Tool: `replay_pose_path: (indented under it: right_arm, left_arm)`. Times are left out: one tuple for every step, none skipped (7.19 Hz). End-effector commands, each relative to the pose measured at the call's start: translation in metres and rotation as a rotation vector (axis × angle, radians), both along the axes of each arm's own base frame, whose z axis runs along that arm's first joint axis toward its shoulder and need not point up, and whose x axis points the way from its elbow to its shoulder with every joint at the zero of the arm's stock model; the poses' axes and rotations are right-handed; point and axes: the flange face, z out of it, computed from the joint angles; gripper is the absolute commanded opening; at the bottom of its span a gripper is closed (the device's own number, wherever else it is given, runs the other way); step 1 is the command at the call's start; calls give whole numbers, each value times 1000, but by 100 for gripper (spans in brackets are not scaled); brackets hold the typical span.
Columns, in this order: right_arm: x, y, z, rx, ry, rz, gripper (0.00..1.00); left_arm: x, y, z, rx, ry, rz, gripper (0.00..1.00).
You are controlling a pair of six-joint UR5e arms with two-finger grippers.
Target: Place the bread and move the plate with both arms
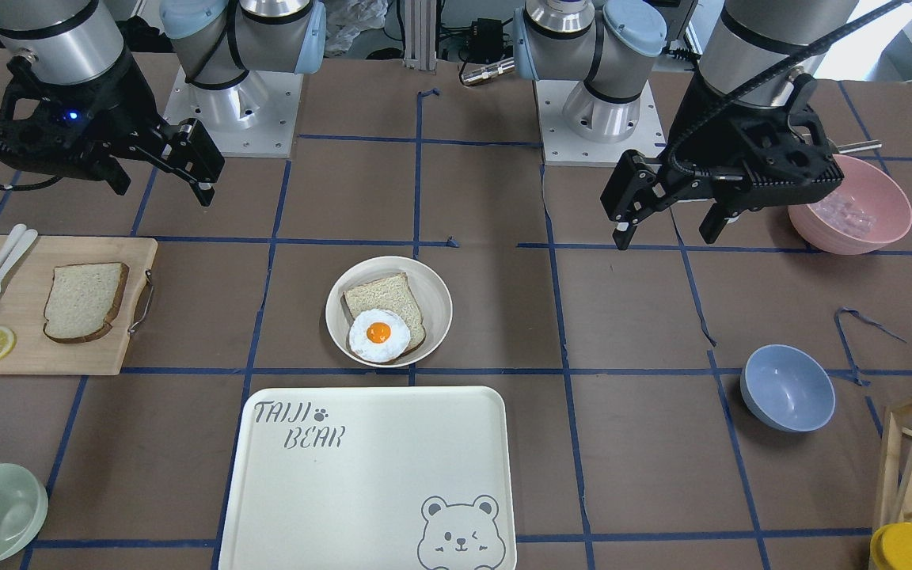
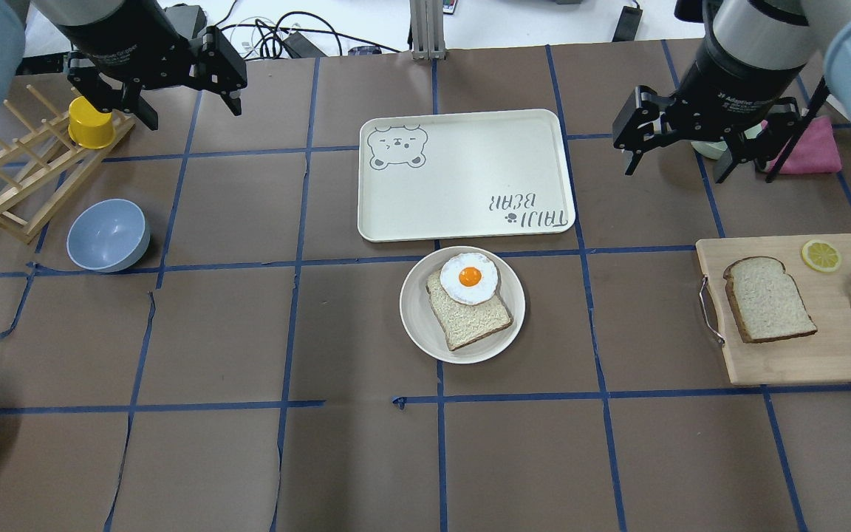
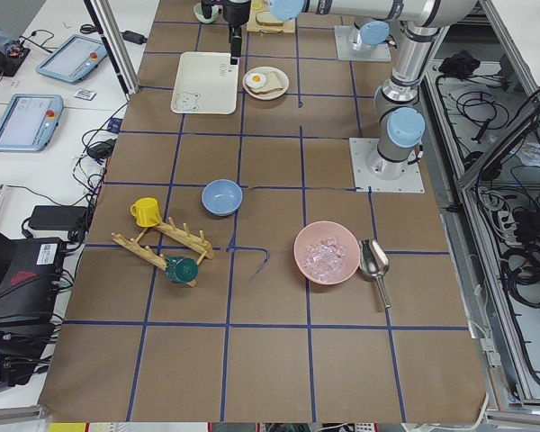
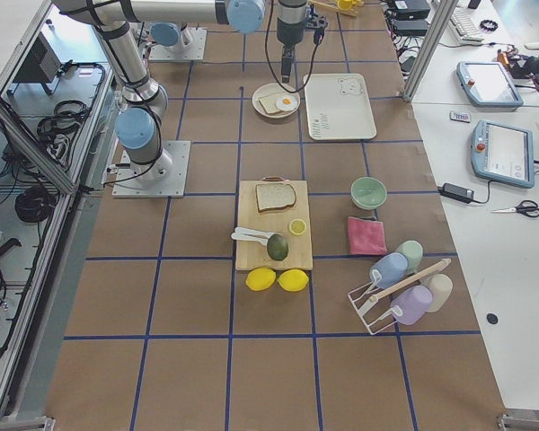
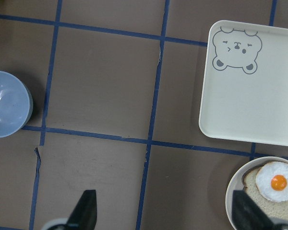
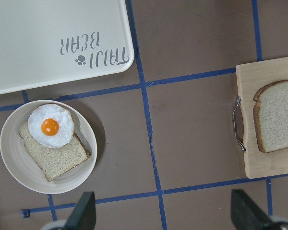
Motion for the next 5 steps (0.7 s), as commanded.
replay_pose_path:
  right_arm:
    - [0, 0, 0, 2, 5, 0, 100]
    - [1, 0, 0, 2, -6, 0, 100]
    - [-1, 0, -2, 5, 3, 0, 100]
    - [-1, 0, -1, 4, 3, 2, 100]
    - [-1, 0, -2, 8, 5, 2, 100]
  left_arm:
    - [0, 1, 1, -2, 1, 0, 100]
    - [-1, 0, 0, -1, 4, -1, 100]
    - [-1, 0, 0, 1, 4, -1, 100]
    - [-1, 0, 0, -1, 3, -1, 100]
    - [-1, 1, 1, -2, 3, -1, 100]
